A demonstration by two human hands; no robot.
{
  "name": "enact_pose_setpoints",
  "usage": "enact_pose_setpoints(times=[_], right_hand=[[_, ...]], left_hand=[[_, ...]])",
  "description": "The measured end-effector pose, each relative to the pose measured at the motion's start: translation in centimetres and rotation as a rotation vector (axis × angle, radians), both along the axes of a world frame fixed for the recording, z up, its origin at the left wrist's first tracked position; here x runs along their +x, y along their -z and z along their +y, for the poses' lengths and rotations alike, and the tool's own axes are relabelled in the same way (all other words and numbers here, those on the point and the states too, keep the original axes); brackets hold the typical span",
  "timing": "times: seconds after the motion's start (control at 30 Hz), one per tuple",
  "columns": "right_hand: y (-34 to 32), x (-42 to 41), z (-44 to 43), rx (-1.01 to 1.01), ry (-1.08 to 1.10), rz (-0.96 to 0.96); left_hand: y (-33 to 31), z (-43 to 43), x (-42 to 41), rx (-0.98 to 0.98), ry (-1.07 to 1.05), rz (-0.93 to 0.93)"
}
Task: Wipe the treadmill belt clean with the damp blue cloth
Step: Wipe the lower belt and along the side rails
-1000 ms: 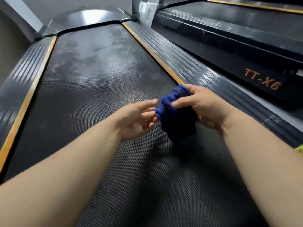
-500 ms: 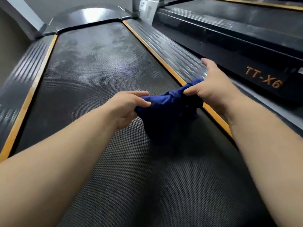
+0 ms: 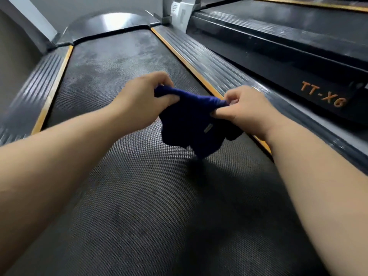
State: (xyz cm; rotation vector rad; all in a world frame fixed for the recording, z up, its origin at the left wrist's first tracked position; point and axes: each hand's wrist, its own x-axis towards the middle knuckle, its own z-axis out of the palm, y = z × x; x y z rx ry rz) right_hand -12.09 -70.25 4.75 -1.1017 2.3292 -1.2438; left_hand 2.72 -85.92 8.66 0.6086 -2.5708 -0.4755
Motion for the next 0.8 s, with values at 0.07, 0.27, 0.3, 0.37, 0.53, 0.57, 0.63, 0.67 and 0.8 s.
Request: enact_pose_setpoints(times=[0.07,0.27,0.3,0.37,0.53,0.57,0.63,0.67,0.8], right_hand=[[-0.6,0.0,-0.2,-0.202,-0.006,-0.237],[-0.1,1.1,-0.9,-0.226,0.071,-0.722],[0.2,1.5,-1.2,-0.199,0.111,-0.758],[0.4,2.0,-1.9,-0.202,0.156,-0.835],[0.1,1.6,-1.9,-0.353,-0.126,-1.120],[0.2,1.5,-1.8,-0.401,-0.116,-1.106],[0.9,0.6,-1.5,-0.514,0.080,-0.953],[1.7,-0.1,-1.4,-0.526,0.183,-0.760],[6.8,-0.4,-0.5,0.369,-0.136,0.119]], left_hand=[[0.0,-0.3,0.0,0.182,0.008,0.057],[1.0,-0.4,-0.1,0.534,-0.181,0.093],[1.2,-0.1,-0.3,0.611,-0.196,0.100],[1.3,1.0,-0.9,0.846,-0.174,0.146],[0.6,3.2,-2.3,1.172,0.087,-0.001],[0.5,3.2,-2.3,1.181,0.124,0.001],[0.5,2.7,-2.4,1.148,0.120,0.073],[0.9,2.1,-2.3,1.107,0.072,0.120],[4.9,0.1,-1.5,0.652,-0.138,-0.039]])
